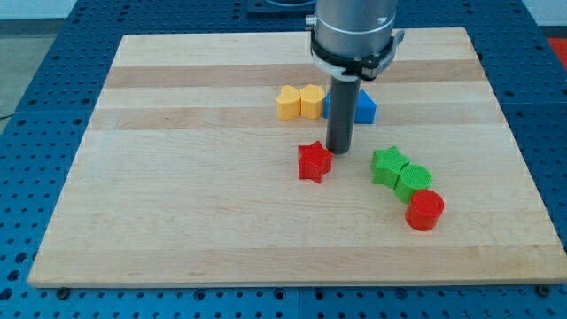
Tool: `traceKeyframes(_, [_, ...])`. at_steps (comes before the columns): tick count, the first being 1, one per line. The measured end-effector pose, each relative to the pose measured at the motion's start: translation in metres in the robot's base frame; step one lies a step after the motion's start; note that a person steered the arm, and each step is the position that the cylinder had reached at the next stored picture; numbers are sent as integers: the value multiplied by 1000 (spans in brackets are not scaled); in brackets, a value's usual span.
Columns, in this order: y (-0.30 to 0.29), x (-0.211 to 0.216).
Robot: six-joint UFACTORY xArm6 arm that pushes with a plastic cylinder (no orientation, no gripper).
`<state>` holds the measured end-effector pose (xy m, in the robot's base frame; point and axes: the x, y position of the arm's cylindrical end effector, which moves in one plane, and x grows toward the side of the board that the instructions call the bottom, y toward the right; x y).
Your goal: Push the red star to the bottom left of the board
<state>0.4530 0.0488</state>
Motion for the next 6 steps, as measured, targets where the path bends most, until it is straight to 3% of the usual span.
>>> traceKeyframes(2, [-83,32])
traceKeyframes(4, [0,34])
traceKeyframes(5, [-1,62])
traceKeyframes(6, [-62,87])
